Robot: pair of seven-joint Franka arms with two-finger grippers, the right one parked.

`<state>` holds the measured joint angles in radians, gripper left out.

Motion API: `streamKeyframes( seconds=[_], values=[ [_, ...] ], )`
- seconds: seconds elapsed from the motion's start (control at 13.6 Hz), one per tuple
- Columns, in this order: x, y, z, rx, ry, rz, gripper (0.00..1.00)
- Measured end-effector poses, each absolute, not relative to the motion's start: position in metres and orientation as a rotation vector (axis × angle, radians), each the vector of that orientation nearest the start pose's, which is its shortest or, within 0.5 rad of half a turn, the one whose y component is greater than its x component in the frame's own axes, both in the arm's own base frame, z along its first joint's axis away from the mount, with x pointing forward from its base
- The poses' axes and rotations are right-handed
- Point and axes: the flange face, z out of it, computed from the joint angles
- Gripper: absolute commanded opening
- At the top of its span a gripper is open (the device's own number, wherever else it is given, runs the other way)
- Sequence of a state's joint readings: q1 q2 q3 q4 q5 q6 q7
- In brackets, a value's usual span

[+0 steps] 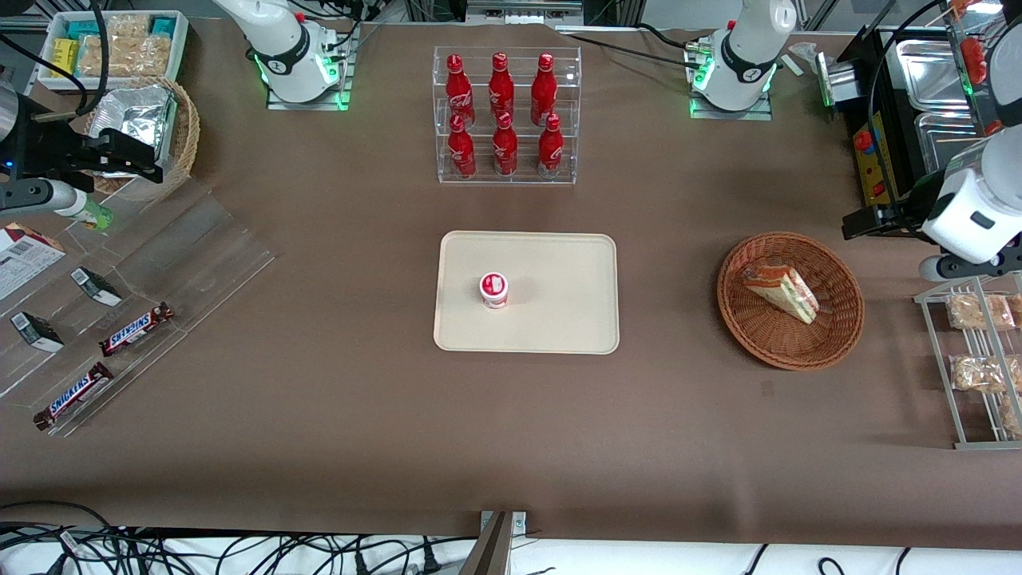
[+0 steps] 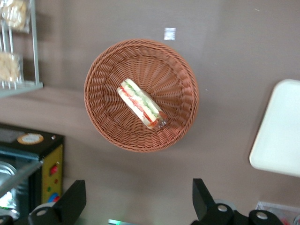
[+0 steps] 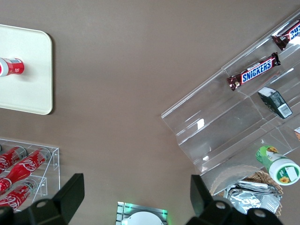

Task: Place sandwich from basket to tray
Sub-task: 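Move the left gripper over the wrapped sandwich in the wicker basket, then lower the open left gripper around the sandwich and close it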

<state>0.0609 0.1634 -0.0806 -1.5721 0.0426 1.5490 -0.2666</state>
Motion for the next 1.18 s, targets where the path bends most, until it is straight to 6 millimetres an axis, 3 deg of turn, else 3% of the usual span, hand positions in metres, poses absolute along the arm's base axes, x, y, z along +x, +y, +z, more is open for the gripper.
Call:
streamKeyframes(
  seconds=[0.29, 0.59, 1.18],
  values=[
    [0.591, 0.008, 0.467, -2.931, -0.738, 0.246, 1.0],
    [0.584, 0.002, 0.404, -2.813, -1.021, 0.133, 1.0],
    [0.551, -0.002, 0.31, -2.785, -1.212, -0.054, 1.0]
  ],
)
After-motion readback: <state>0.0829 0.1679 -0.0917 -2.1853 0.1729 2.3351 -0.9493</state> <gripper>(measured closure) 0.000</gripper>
